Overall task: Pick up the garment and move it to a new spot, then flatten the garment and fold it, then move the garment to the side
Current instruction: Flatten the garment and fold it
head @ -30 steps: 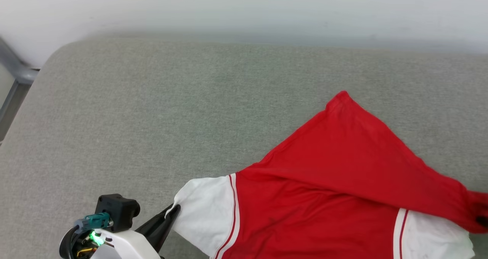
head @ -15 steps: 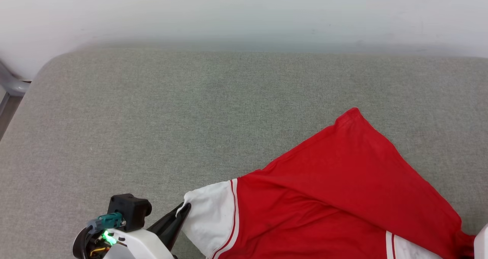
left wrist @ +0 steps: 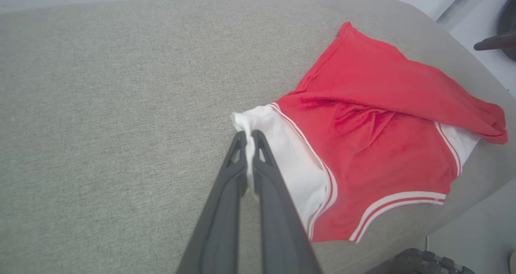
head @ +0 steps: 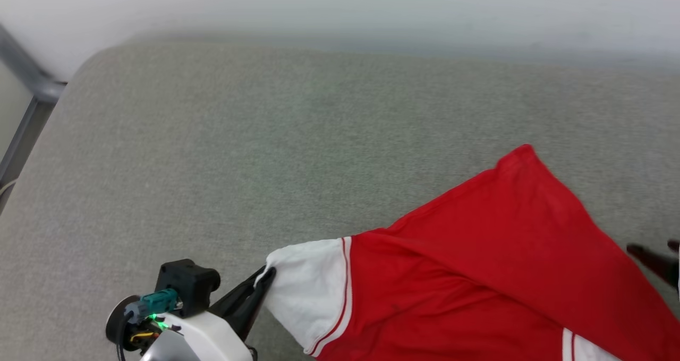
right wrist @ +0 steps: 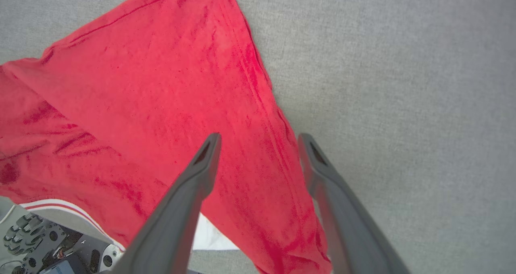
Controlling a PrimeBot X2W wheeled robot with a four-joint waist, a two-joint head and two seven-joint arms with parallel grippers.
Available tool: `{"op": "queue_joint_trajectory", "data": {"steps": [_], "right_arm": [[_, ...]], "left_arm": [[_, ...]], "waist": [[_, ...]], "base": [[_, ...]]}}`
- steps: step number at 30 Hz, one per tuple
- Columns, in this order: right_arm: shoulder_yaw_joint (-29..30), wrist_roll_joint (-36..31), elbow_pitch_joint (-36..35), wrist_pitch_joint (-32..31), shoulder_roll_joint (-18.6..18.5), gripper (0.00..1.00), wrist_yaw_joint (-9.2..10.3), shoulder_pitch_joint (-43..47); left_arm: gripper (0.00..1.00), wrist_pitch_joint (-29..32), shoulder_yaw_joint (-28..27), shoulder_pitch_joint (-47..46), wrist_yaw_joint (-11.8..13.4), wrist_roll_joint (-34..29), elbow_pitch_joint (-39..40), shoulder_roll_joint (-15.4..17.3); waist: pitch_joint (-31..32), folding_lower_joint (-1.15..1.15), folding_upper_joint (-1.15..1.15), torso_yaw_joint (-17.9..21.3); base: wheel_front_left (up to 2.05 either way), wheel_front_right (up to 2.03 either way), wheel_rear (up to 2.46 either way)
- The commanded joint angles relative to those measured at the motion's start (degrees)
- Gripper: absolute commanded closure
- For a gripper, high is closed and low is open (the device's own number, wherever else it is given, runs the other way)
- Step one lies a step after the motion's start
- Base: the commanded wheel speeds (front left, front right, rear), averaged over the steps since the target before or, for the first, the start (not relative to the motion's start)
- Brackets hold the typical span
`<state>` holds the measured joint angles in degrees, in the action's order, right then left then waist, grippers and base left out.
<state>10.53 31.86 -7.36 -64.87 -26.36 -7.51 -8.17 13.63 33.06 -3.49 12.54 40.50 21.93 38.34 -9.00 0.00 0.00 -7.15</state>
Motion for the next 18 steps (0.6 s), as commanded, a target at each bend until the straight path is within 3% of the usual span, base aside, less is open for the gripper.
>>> {"op": "queue_joint_trajectory", "data": {"steps": [1,8,18], "right_arm": [[-0.49,0.29,-0.74,-0.87,-0.14,0.00,0.04,-2.59],[-3.52,-3.44,-0.11,-5.51,1.20,0.00,0.04,-12.55],[-4.21,-9.34,10.07,-6.98,0.70,0.00,0.05,-22.18]], "left_arm": [[1.00,0.06,0.37,-1.12,-0.23,-0.62,0.89,-0.46],[1.00,0.32,1.88,-3.66,-1.14,-2.08,2.85,-1.48],[1.00,-0.53,3.80,-6.82,-3.27,-2.52,1.05,-4.17]], "waist": [[-1.93,0.00,0.00,-2.09],[-7.01,0.00,0.00,-7.61],[-12.33,0.00,0.00,-13.79]], "base": [[0.00,0.00,0.00],[0.00,0.00,0.00],[0.00,0.00,0.00]]}}
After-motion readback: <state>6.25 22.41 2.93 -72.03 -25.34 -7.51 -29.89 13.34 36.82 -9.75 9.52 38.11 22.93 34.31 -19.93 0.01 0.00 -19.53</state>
